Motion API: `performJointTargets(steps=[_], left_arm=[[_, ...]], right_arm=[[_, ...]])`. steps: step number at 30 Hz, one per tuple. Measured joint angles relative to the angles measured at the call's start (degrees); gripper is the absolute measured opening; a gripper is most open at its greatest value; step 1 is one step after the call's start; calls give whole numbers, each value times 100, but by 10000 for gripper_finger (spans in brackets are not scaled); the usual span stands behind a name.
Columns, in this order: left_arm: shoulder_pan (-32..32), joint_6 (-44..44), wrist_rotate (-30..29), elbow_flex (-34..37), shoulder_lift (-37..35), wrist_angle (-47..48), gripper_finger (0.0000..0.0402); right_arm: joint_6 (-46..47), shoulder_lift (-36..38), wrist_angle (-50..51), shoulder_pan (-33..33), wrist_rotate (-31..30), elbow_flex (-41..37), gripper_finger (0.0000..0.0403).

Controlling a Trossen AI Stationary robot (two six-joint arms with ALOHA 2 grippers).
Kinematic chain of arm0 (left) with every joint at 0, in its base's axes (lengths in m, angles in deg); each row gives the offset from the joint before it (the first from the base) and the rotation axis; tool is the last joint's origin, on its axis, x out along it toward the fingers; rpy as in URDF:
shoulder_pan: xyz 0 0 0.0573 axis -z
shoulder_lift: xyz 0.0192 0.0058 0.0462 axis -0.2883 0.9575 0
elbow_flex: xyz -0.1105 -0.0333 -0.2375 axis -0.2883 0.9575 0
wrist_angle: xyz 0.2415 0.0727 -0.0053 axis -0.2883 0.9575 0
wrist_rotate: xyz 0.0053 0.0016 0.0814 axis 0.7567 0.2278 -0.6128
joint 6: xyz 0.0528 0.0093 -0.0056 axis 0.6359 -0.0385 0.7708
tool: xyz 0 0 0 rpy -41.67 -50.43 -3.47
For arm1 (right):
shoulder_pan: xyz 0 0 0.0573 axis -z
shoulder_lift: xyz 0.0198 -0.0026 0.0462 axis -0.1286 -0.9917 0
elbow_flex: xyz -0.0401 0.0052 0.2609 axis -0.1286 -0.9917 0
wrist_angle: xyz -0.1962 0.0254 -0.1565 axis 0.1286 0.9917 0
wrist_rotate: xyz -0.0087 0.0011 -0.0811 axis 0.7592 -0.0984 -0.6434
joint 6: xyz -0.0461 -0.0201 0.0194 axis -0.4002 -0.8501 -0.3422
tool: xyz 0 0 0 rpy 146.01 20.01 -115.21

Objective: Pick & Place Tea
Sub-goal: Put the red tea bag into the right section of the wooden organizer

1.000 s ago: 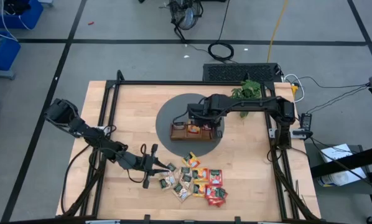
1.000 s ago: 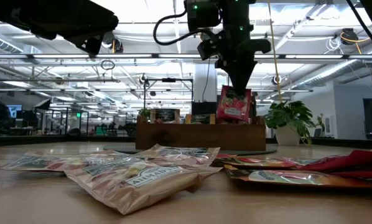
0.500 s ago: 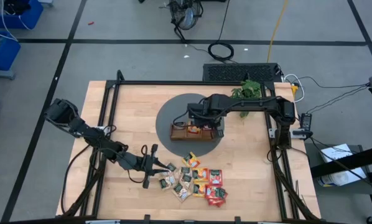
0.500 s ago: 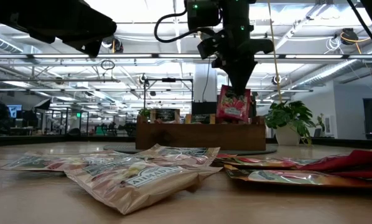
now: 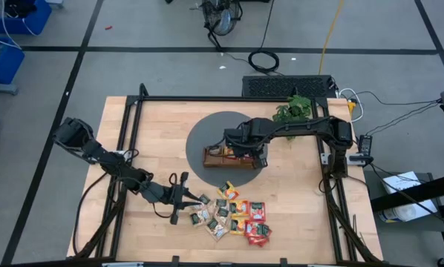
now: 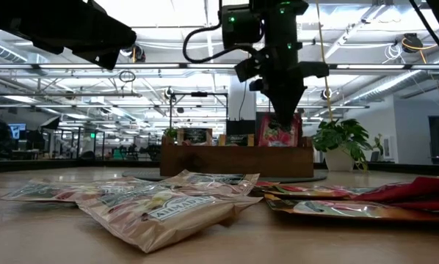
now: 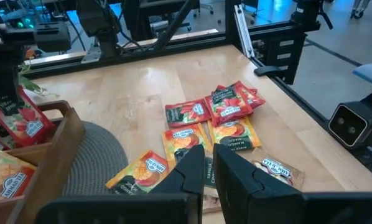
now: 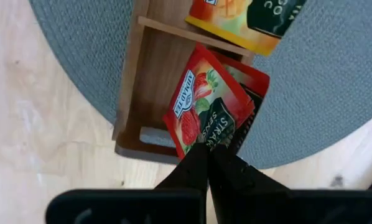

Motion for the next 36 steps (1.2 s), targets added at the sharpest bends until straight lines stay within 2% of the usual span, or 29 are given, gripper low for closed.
performJointTargets(steps=[15,26,28,36], left_arm=[[1,21,-12,0,0,-2,42],[2,38,-55,0,0,-2,42],[0,44,-55,0,0,-2,42],[0,44,-56,0,0,10,42]], right_arm=[[-147,0,-608,-37,-13,-456,0],[-640,4,-1048,-193,-50,-574,1],[-664,4,-1134,-233,-71,-574,7],[-579,29,-1227,-339,-823,-574,62]])
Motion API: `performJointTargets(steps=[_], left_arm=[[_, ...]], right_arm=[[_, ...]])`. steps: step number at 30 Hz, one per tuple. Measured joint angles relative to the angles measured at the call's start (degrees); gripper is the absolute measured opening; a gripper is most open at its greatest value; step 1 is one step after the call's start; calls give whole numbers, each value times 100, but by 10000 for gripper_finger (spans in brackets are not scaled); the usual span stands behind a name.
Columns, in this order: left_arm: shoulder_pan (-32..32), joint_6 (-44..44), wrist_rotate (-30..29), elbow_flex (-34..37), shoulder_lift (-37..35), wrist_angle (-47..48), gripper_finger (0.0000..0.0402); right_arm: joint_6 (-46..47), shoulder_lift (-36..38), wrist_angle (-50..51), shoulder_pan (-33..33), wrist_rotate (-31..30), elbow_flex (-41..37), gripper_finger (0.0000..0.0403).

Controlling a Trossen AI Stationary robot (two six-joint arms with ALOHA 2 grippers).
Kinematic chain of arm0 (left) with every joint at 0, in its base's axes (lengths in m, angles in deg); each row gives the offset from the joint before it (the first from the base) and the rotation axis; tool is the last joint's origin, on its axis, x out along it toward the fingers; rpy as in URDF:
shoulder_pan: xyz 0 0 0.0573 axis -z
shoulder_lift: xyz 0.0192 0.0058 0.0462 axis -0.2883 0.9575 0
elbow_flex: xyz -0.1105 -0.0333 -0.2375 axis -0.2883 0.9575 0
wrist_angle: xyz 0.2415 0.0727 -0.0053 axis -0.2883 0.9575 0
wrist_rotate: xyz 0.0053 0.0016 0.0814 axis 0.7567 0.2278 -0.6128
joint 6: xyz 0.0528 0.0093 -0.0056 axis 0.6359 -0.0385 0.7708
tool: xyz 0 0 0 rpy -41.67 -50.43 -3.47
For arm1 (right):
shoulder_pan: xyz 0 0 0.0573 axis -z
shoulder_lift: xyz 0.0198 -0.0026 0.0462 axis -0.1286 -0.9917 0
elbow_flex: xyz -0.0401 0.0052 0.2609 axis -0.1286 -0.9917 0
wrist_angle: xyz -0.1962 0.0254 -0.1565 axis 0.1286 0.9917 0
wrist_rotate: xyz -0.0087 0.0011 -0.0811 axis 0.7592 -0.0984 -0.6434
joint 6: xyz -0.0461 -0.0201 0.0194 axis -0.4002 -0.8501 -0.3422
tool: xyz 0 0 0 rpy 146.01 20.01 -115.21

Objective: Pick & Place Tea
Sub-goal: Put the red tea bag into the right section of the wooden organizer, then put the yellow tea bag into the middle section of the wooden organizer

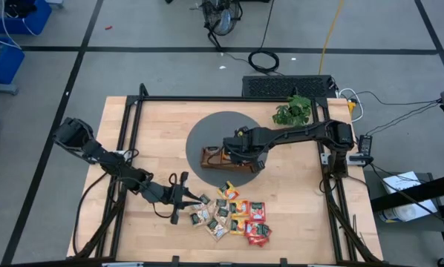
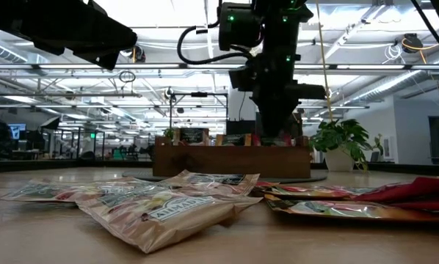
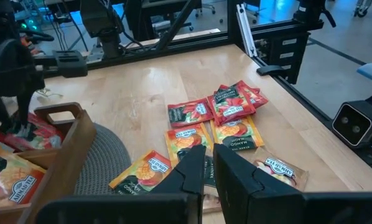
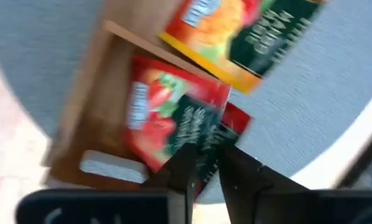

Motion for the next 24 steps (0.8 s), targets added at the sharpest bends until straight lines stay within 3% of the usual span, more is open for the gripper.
performJointTargets(steps=[3,9,12,16,21,24], left_arm=[[0,-2,-1,0,0,-1,42],[0,-50,1,-2,0,61,42],[0,-154,1,-4,0,239,42],[-23,-567,-1,-4,24,310,42],[-150,-1454,-4,-4,271,337,42],[-184,-1603,59,-4,529,337,42]], right_arm=[[248,30,64,0,-260,0,77],[819,396,98,-26,-217,0,89],[1182,782,-227,-128,302,-2,82],[1339,1298,-1631,-606,1276,-464,57],[1559,1808,-4118,-1264,1941,-2026,24],[1780,1956,-5687,-1654,2039,-3046,7]])
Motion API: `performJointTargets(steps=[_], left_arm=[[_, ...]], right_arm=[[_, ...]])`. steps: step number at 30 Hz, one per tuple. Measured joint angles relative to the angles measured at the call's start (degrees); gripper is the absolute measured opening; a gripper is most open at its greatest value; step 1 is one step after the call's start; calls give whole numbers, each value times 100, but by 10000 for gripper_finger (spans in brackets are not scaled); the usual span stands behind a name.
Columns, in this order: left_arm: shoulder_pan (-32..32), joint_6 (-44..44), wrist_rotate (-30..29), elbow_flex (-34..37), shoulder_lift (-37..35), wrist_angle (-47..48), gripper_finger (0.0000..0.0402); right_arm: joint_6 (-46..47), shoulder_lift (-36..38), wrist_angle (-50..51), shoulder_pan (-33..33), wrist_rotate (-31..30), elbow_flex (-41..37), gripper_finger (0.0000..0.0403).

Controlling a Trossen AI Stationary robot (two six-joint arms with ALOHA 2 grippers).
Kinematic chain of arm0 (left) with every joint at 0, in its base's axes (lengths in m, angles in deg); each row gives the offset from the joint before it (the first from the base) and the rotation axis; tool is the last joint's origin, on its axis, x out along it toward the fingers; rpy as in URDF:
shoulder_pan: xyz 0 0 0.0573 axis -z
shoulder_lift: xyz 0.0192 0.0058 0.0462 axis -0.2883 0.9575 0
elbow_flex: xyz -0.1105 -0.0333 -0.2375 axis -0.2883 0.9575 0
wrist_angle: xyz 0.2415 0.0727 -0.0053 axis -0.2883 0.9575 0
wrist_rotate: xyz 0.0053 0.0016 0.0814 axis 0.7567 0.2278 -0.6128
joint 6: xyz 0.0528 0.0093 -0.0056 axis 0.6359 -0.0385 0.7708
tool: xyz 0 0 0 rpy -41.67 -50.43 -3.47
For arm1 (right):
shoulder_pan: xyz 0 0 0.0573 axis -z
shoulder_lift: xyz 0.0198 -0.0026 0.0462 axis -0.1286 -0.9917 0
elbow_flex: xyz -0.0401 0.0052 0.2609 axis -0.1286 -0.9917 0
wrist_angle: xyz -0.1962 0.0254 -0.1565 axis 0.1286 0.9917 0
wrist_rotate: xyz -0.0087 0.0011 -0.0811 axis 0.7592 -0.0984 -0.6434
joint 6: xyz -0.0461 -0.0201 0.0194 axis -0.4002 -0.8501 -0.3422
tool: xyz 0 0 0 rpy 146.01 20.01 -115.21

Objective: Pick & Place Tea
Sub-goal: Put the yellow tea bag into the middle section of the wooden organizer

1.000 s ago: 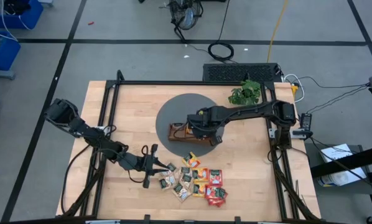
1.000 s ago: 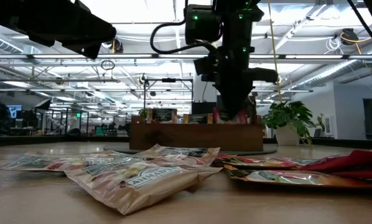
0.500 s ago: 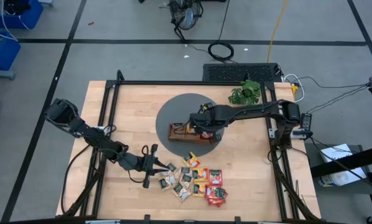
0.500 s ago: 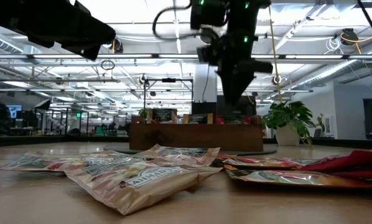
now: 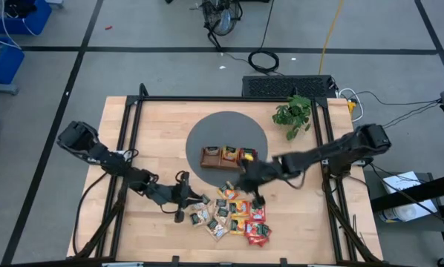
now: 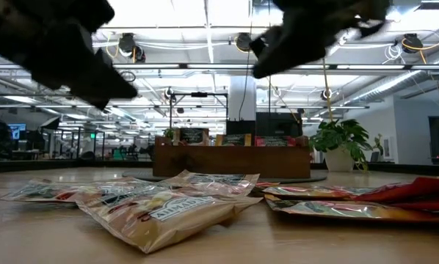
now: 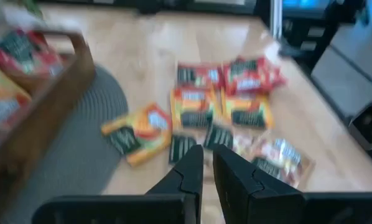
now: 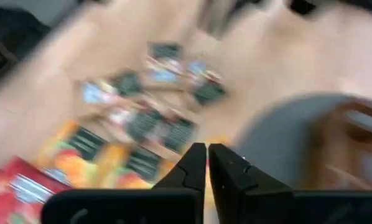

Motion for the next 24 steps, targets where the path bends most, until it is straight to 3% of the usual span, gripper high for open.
performJointTargets(steps=[6,16,21,24], left_arm=[[0,-116,563,-584,656,-7,42],[-446,-208,542,-2151,1926,826,42],[-775,-901,492,-2379,1988,1865,42],[-889,-1228,479,-2380,1977,1915,42]], right_arm=[[1269,-132,-2461,-284,-29,-1352,3],[1635,-221,-2678,-111,-618,-1758,8],[1611,-380,-2710,-121,-383,-1833,21],[1575,-570,-2827,-142,-323,-1820,21]])
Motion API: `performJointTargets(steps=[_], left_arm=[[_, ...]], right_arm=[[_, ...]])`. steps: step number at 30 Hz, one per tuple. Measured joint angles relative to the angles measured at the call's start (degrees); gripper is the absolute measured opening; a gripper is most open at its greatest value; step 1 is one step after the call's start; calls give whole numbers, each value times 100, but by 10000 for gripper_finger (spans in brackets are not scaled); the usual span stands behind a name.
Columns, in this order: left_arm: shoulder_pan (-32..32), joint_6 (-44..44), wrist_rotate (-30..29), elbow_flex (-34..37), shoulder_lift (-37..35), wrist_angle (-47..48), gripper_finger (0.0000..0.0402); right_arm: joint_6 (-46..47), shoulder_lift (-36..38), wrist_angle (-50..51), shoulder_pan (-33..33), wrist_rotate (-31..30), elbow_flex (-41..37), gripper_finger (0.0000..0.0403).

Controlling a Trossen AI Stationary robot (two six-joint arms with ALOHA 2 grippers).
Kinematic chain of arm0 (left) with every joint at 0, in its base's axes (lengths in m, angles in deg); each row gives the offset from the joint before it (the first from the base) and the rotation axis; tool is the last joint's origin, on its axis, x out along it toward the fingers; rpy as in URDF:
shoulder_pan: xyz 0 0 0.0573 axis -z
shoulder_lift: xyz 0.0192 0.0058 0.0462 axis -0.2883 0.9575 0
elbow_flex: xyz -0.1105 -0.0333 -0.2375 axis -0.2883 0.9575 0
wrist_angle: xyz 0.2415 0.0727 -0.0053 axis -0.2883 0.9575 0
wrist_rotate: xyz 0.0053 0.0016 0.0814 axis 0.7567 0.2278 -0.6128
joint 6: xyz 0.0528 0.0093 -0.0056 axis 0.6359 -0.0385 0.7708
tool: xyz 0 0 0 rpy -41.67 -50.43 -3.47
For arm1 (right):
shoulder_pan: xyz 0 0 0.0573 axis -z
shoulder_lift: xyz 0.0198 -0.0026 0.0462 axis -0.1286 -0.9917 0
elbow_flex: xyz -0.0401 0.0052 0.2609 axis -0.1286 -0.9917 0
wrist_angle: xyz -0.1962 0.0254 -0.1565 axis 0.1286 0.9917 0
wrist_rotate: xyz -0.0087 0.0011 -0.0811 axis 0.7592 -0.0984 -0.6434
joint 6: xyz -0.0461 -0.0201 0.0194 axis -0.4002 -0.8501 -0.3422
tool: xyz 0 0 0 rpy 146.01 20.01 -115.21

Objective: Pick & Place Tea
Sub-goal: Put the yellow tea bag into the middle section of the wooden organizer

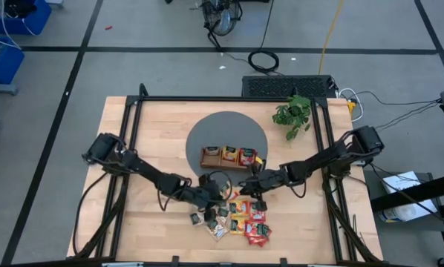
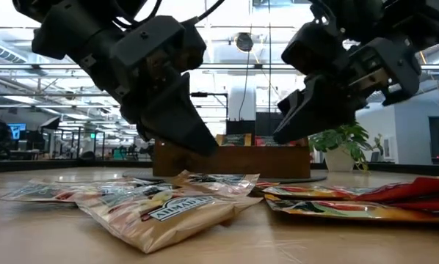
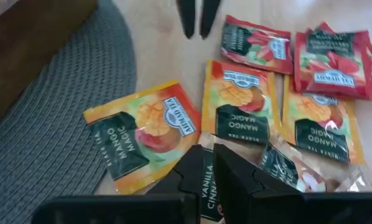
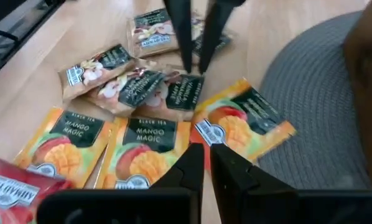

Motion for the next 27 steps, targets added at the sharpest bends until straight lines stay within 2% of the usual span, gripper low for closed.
performJointTargets(steps=[8,14,16,27], left_arm=[[-179,-642,-12,0,-20,390,42],[-204,-1212,-675,22,-271,1274,42],[-204,-1360,-728,-13,-279,1222,42],[-204,-1779,-231,3,-272,1429,54]], right_arm=[[-413,-840,-625,-17,-3,92,3],[-640,-1236,-751,10,-198,132,1],[-658,-1326,-839,28,-186,134,1],[-820,-1308,-928,-67,-242,108,1]])
